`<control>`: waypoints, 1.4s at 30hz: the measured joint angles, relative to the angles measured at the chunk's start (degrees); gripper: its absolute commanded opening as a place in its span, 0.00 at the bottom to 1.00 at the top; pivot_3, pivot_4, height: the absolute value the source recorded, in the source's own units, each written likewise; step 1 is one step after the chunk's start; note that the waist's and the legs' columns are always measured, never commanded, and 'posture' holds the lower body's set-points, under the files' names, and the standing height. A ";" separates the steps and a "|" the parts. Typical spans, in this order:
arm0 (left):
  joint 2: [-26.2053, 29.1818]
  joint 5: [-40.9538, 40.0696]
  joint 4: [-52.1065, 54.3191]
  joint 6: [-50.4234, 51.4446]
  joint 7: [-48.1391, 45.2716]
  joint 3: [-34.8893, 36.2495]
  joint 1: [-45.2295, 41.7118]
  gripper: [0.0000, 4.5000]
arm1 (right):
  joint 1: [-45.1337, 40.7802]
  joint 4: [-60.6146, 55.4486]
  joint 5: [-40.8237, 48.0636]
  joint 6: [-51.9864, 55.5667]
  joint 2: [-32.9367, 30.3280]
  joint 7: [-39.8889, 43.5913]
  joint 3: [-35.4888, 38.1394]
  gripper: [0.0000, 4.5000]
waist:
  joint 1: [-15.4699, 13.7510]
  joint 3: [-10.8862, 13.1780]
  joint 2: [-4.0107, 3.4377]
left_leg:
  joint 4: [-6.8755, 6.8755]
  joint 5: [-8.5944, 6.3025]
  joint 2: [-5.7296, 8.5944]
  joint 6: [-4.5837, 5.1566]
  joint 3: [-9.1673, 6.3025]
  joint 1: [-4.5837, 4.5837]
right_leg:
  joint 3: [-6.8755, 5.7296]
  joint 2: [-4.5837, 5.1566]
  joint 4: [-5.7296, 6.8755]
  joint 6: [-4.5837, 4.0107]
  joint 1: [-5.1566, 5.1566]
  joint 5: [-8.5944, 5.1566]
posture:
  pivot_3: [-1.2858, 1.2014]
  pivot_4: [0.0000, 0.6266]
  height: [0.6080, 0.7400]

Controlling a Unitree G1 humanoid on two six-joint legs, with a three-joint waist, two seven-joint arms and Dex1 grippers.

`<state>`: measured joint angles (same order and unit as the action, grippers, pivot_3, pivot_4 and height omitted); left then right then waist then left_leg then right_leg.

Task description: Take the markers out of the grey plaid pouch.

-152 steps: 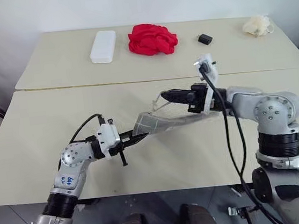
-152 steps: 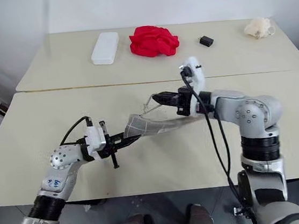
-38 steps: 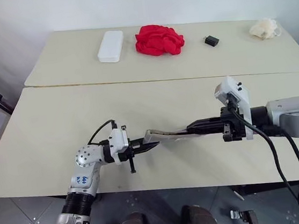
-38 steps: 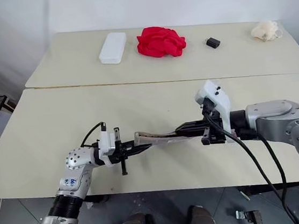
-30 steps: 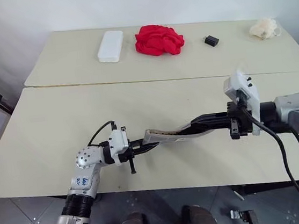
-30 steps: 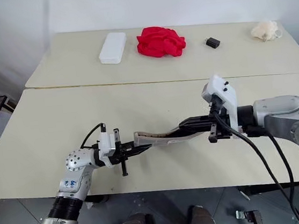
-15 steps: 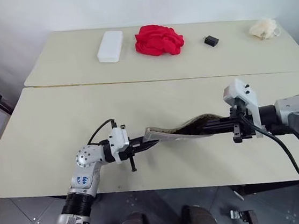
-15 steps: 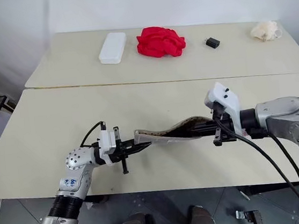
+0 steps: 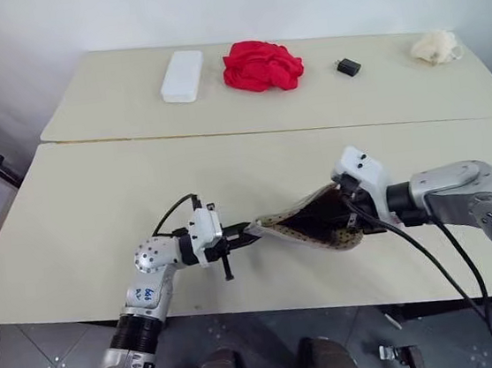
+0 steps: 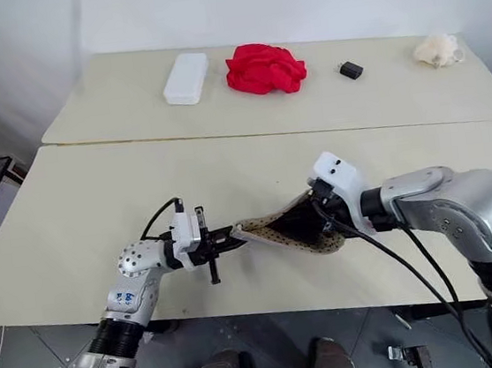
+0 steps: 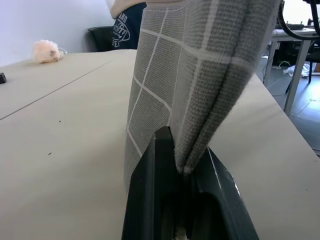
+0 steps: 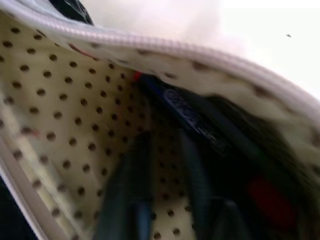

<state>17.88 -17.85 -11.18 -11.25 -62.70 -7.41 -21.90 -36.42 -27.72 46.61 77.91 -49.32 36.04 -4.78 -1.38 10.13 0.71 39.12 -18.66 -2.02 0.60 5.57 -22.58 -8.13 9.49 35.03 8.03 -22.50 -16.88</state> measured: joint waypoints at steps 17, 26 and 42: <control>-0.38 -0.07 1.28 1.46 0.64 -0.38 0.02 0.00 | -0.34 -5.80 -9.28 -8.18 -1.77 -4.01 -5.39 0.89 | 0.05 0.01 -0.02 | 0.00 0.00 0.02 0.00 0.06 -0.08 | -0.02 0.00 0.00 0.00 -0.07 0.00 | 0.52 0.24 1.00; -0.54 -0.20 1.31 3.11 0.70 -0.17 0.00 0.00 | 0.76 -4.67 -33.81 -36.10 -8.85 2.55 -18.61 0.89 | 0.44 0.01 -0.02 | -0.01 0.01 0.01 -0.02 0.50 -0.11 | -0.02 0.00 0.00 0.01 -0.13 0.00 | 0.52 0.24 1.00; -0.54 -0.23 1.38 3.77 0.63 0.18 0.01 0.00 | 3.31 -1.24 -43.61 -45.35 -6.56 8.76 -17.36 0.89 | 0.23 0.01 -0.02 | 0.00 0.01 0.02 -0.01 0.50 -0.11 | -0.03 0.00 -0.01 0.02 -0.12 0.01 | 0.52 0.24 1.00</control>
<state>17.34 -18.08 -9.80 -7.48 -62.07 -7.23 -21.89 -33.11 -28.96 3.00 32.56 -55.88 44.81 -22.15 -1.15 10.14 0.69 39.12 -18.65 -2.01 0.58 6.06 -22.69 -8.16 9.49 35.02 8.05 -22.61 -16.87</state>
